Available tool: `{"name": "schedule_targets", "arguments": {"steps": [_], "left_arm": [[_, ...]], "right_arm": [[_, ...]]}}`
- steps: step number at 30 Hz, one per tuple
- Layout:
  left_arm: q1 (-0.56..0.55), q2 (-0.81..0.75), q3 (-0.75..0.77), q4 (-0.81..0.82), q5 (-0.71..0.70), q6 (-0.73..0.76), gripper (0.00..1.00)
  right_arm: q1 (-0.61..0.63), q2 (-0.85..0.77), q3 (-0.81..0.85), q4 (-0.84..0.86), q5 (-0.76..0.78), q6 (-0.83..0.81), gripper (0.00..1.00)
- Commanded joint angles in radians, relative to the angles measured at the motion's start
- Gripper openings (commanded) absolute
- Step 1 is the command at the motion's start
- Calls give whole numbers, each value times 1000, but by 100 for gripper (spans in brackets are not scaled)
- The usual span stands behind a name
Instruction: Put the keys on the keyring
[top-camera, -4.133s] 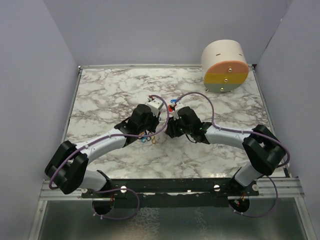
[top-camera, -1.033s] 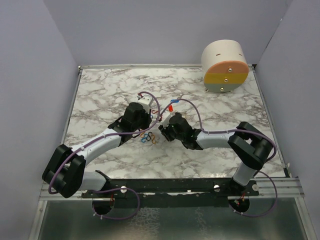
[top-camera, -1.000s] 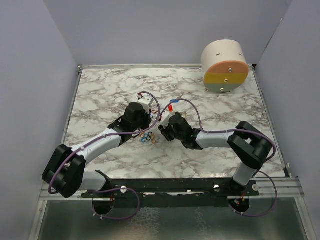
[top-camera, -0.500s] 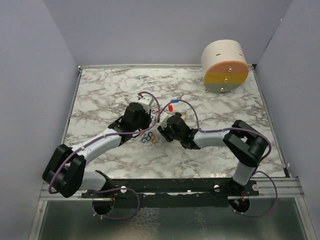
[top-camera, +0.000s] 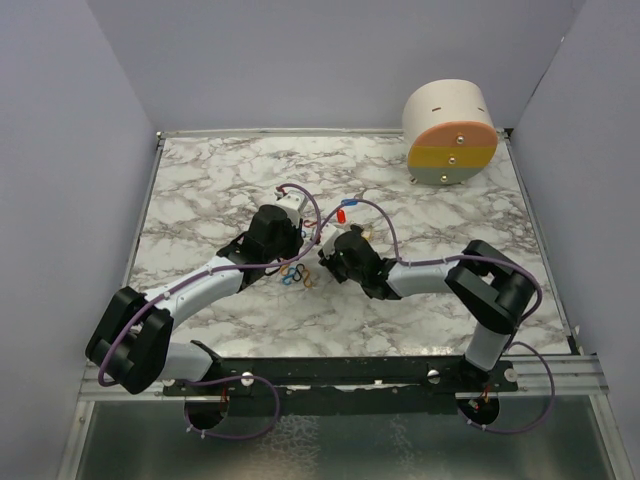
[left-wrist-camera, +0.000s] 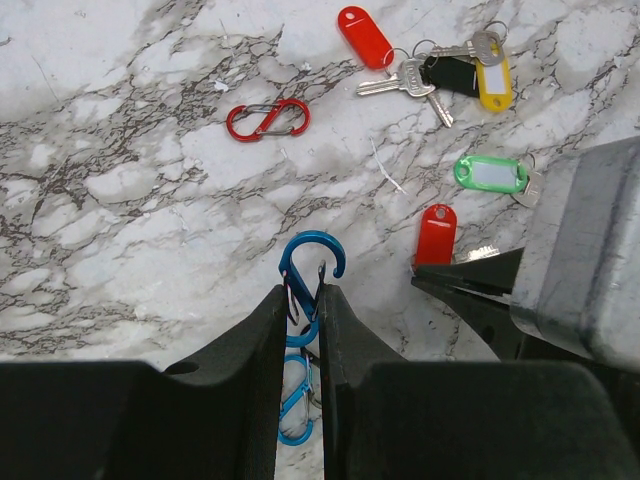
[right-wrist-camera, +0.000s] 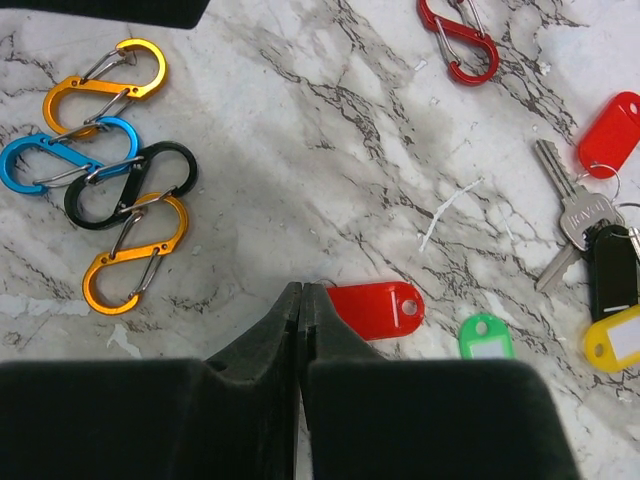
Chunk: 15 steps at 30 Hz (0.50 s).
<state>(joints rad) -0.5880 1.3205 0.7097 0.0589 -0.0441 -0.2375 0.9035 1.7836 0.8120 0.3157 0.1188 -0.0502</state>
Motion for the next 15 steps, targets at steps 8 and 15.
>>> {"name": "schedule_targets", "arguments": {"steps": [8, 15], "left_arm": [[7, 6, 1, 20, 28, -9, 0], [7, 0, 0, 18, 32, -10, 0]], "right_arm": [[8, -188, -80, 71, 22, 15, 1], [9, -202, -85, 58, 28, 28, 1]]}}
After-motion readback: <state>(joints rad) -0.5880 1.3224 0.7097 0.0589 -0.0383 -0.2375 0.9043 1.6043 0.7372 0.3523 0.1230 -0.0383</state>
